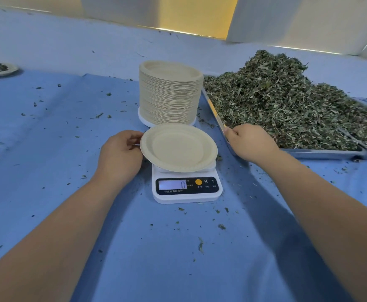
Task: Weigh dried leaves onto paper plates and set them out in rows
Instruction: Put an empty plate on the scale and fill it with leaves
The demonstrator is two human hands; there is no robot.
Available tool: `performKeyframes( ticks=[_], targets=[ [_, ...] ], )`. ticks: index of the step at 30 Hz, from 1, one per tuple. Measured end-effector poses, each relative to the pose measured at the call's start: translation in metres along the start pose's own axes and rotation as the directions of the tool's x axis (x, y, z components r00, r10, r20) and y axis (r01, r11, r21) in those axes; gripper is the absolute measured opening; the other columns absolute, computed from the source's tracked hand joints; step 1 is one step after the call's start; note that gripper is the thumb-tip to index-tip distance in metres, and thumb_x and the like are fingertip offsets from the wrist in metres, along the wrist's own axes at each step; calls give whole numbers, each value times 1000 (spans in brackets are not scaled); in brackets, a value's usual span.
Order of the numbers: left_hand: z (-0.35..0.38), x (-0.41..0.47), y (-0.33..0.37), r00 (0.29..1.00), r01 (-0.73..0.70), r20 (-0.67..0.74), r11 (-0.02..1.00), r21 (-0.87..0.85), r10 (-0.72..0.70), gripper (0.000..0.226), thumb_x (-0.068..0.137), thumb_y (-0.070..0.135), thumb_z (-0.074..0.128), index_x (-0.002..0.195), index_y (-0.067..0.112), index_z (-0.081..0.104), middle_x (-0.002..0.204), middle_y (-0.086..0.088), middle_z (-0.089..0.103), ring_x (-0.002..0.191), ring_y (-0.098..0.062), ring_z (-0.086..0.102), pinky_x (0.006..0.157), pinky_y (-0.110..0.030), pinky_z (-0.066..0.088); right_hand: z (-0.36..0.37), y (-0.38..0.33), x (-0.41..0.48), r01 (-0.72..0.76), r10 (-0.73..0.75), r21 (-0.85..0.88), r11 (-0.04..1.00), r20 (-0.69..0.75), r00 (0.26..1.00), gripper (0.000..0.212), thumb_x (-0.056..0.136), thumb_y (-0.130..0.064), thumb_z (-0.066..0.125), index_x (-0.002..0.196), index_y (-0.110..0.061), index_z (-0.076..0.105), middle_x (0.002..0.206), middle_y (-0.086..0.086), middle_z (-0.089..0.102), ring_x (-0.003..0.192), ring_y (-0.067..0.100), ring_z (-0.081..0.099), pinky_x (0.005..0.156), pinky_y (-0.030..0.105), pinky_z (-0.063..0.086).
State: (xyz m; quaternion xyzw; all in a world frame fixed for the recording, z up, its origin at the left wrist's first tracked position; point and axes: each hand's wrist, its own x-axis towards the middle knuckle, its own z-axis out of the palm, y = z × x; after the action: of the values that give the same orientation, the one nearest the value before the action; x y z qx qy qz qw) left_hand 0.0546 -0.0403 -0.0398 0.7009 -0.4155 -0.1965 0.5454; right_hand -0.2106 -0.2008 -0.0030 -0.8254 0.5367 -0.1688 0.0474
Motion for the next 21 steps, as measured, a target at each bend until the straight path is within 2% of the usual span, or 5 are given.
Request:
performKeyframes(
  ticks=[2,6,11,16,21],
  targets=[
    [-1,0,0,1000,5,4,1000,-7,-5,44,88,1,54,90,43,68,98,20,73,92,7,66,80,-21,53,-7,0,13,-50,49,34,998,30,998,59,105,-47,39,58,-13,38,51,6,39,50,25,39,51,30,30],
    [-1,-1,1,1000,12,20,1000,-11,-12,44,86,0,53,93,40,70,100,19,74,99,3,66,85,-26,54,-19,4,30,-105,119,142,984,-98,988,60,103,-49,39,54,-15,42,47,1,42,46,23,43,50,28,32],
    [-1,-2,2,1000,10,13,1000,-20,-10,46,89,-2,52,97,40,68,102,20,72,93,10,65,81,-21,54,-11,1,26,-109,114,110,988,-39,993,58,104,-45,41,55,-15,38,48,3,38,47,24,38,50,29,29],
    [-1,-3,3,1000,-29,12,999,-38,29,52,90,-5,52,92,45,66,97,20,73,88,13,65,75,-16,53,-26,-13,16,-37,70,162,986,-202,977,57,104,-45,38,57,-13,41,50,5,43,48,24,42,50,30,32],
    [-1,-3,5,999,-35,21,997,-63,36,60,88,-10,49,91,46,69,89,29,73,84,10,68,69,-10,53,-49,-71,11,173,-118,217,961,-246,962,56,105,-43,40,56,-15,39,45,-5,42,43,12,38,48,29,33]
  ],
)
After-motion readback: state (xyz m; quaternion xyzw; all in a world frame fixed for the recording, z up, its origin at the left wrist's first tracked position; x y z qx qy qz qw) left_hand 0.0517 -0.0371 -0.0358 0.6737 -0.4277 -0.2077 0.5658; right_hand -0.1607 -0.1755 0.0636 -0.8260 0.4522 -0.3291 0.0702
